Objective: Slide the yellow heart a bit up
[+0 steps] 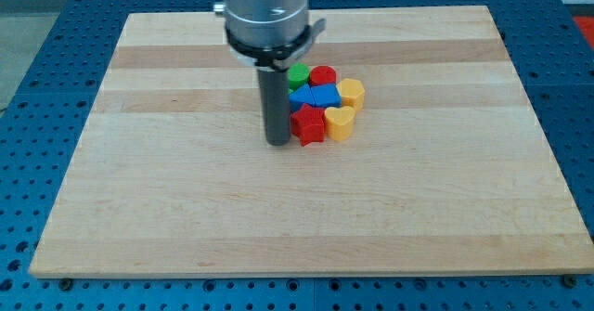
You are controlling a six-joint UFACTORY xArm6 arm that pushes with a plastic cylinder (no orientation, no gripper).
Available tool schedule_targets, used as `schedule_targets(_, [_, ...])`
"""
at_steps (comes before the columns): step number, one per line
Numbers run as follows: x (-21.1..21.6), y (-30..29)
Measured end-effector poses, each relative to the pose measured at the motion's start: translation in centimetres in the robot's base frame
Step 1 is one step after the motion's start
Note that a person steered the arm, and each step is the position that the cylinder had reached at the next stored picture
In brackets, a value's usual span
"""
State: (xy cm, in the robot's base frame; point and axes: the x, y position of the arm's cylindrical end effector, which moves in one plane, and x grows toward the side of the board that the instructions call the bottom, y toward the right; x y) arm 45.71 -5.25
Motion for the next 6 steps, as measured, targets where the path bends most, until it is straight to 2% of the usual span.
schedule_targets(1, [2.9,-0.5])
schedule_targets(2, [6.2,6.2])
schedule_targets(3, [4.1,9.4])
schedule_targets(4, [1.7,9.2])
schedule_targets(6, [0.9,9.5])
